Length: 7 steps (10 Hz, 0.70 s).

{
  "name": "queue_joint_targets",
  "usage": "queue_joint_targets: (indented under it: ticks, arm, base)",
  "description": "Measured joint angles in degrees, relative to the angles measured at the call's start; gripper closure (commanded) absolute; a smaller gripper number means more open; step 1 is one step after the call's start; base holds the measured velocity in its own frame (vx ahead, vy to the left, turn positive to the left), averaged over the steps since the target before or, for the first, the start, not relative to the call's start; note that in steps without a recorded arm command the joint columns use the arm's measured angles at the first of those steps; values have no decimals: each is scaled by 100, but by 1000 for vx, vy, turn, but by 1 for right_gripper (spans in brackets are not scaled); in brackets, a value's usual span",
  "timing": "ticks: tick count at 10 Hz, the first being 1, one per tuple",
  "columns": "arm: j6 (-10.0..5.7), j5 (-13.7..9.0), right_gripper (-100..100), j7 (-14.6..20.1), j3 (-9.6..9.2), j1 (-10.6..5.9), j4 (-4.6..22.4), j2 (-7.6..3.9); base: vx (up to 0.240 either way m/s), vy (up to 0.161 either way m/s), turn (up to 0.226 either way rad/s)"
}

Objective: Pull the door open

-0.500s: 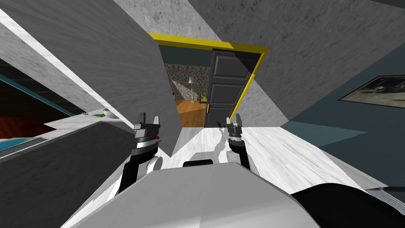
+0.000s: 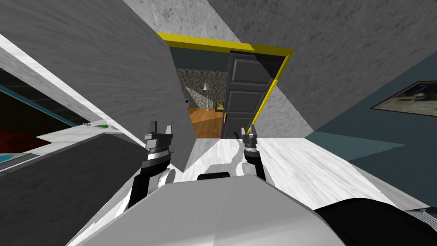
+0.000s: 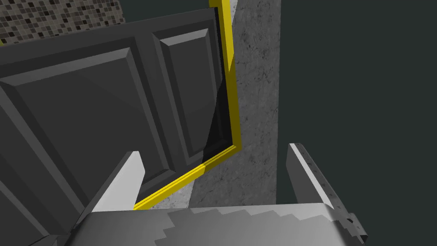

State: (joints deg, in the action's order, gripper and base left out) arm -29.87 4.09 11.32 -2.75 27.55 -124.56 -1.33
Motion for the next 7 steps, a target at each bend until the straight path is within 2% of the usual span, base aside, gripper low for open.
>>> queue_joint_targets:
  ticks: [3,5,7]
  arm:
    - [11,-224,-100,329,-91,-235,351,-109]
    - [-96,-344,-100,514,-194,-345,671,-137]
    - [-212,-490,-100,737,-285,-373,905,-211]
  base:
    - [109,-5,5]
    - [101,1,5]
    - [92,9,2]
